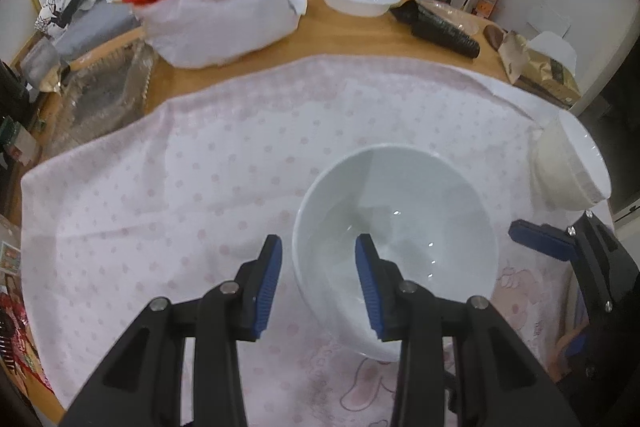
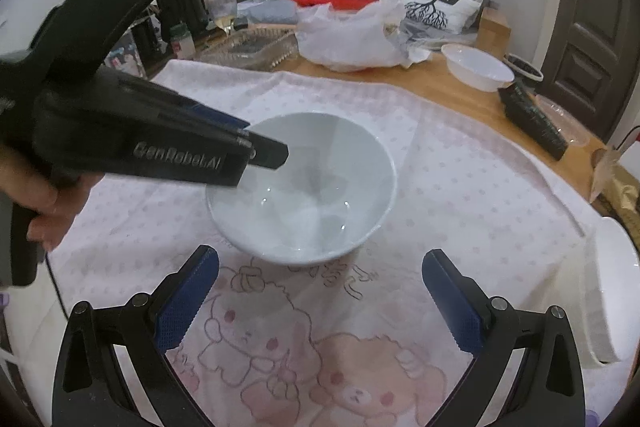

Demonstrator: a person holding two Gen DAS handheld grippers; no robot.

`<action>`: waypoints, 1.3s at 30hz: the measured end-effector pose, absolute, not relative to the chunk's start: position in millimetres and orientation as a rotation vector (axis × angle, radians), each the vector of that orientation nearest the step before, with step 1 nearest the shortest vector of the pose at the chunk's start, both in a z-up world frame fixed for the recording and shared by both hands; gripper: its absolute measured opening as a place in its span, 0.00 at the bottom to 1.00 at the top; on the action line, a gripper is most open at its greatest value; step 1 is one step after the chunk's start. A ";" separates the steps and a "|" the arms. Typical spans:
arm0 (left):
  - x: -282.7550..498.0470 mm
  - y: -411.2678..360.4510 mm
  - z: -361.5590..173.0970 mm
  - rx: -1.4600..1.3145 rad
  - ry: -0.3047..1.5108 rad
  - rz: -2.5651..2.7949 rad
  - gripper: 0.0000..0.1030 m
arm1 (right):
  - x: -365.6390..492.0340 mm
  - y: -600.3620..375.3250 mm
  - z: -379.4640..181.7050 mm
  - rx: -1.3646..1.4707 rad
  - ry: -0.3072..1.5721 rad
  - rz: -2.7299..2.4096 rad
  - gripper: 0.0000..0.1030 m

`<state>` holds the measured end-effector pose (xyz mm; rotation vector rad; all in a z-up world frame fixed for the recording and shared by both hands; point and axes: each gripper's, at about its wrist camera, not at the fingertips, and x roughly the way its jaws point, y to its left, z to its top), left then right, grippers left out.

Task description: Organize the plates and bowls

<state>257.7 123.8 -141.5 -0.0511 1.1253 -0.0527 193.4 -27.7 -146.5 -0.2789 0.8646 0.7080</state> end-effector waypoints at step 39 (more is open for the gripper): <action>267.0 108.5 -139.9 0.002 1.106 -0.100 0.11 | 205.4 -19.0 -159.0 -0.248 0.853 0.713 0.87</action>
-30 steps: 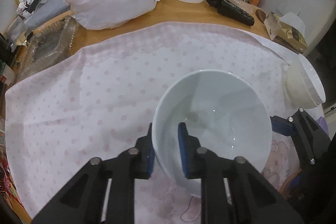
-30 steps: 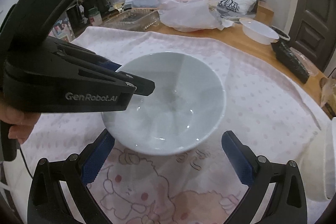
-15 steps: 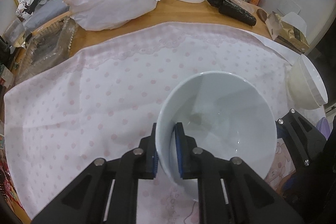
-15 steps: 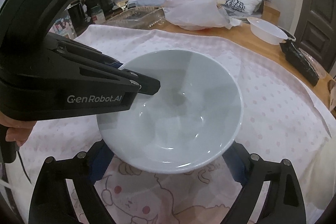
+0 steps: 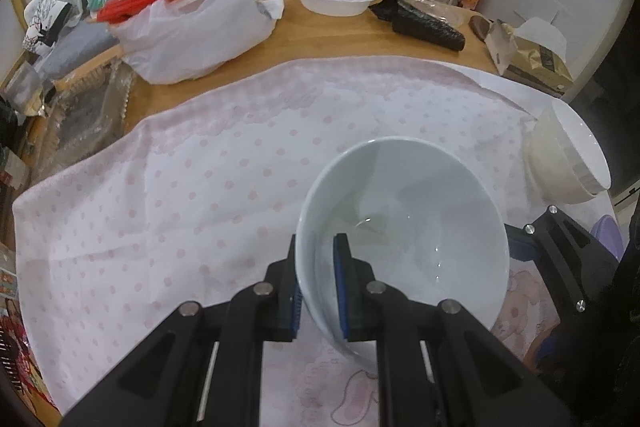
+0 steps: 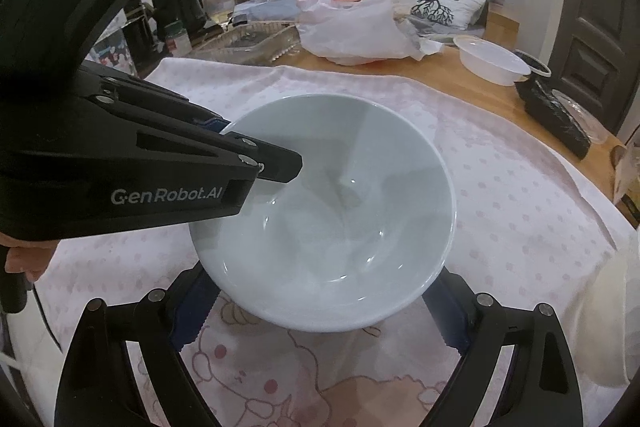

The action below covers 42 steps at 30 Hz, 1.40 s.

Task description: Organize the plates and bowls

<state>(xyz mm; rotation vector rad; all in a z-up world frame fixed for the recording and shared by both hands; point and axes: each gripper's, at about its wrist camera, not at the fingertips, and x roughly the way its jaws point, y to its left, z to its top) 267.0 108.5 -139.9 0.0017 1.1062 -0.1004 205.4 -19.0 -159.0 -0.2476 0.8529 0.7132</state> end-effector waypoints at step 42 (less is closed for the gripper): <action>272.4 -37.7 -40.8 0.111 0.971 -0.236 0.11 | 190.8 -164.9 -65.4 -0.166 0.707 0.539 0.87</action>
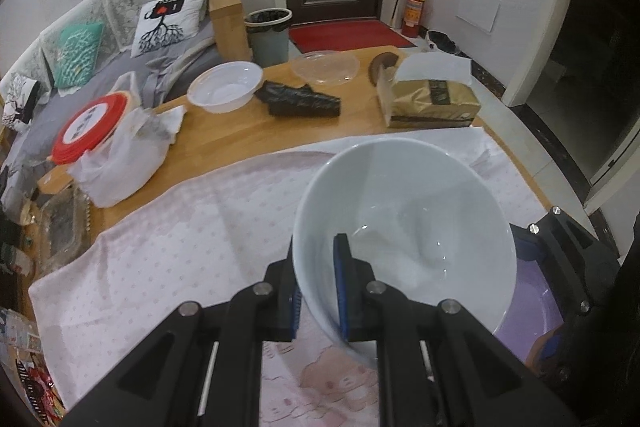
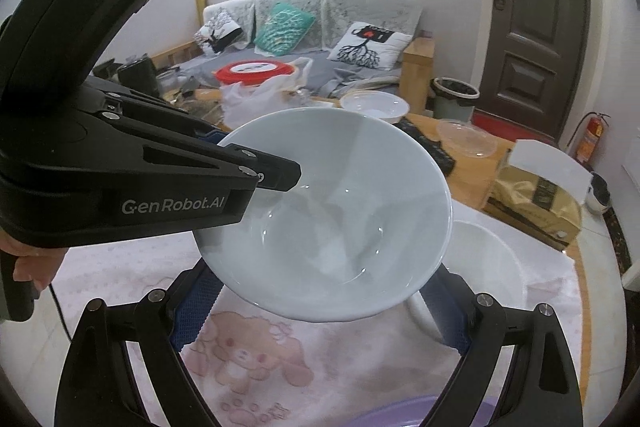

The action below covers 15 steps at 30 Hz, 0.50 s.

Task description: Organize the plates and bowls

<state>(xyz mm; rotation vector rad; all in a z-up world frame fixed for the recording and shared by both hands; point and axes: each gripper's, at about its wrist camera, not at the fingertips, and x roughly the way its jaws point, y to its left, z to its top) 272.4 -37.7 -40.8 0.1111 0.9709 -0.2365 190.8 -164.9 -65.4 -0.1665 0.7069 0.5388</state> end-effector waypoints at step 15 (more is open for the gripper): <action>305.1 -105.5 -49.3 0.142 0.993 -0.301 0.11 | 212.3 -222.6 -65.5 -0.161 0.731 0.432 0.87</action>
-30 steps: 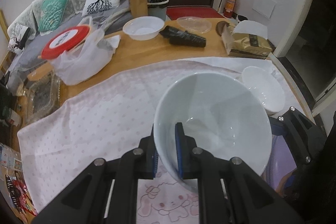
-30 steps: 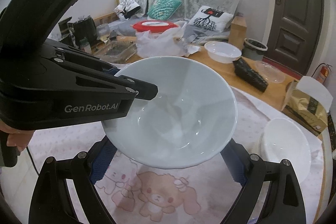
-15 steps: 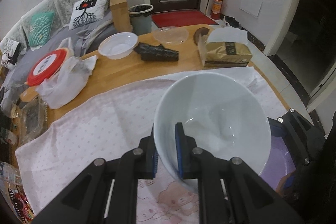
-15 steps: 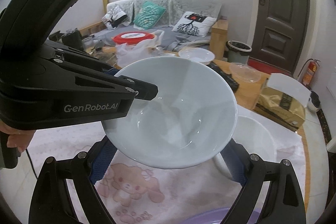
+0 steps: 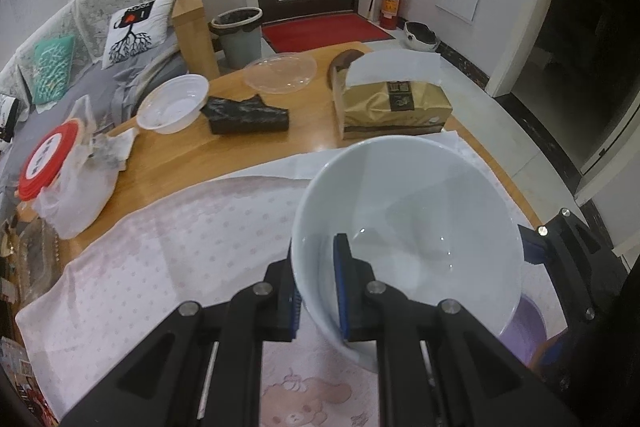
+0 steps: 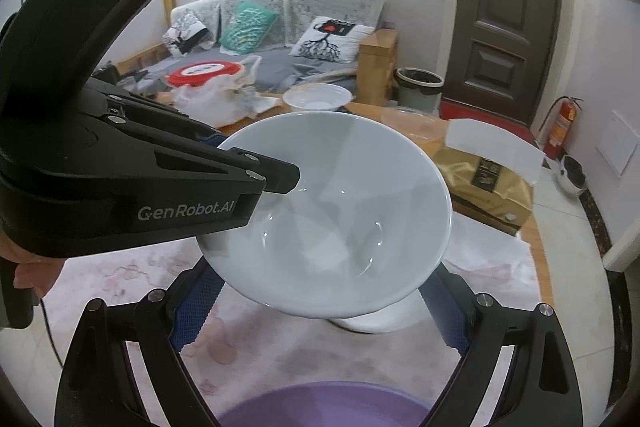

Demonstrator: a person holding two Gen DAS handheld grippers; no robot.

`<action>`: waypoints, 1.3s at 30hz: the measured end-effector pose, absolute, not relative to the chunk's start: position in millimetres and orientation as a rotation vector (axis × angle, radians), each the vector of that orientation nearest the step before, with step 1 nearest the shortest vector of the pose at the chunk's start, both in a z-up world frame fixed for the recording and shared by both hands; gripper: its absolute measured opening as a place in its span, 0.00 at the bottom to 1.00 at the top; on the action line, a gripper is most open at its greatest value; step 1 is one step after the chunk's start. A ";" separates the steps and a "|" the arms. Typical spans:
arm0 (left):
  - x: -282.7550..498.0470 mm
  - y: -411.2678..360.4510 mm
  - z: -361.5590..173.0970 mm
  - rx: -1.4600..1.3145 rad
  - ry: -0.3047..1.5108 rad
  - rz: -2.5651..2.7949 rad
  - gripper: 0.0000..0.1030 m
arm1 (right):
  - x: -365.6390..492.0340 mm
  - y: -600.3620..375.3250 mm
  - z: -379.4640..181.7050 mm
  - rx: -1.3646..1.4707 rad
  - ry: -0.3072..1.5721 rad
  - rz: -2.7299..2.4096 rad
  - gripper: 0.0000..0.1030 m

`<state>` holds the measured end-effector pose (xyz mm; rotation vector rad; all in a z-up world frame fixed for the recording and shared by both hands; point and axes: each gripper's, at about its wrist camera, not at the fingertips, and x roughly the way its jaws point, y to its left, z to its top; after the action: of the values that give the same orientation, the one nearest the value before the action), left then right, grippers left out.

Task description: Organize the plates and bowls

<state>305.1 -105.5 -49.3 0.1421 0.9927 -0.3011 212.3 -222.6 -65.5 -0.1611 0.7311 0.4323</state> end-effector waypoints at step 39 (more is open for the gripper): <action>339.5 -132.2 -106.3 0.191 1.063 -0.285 0.15 | 249.0 -239.2 -104.5 -0.174 0.873 0.397 0.87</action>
<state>339.5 -132.2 -106.3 0.1906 1.0627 -0.2847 249.0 -239.2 -104.5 -0.1740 0.8726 0.3972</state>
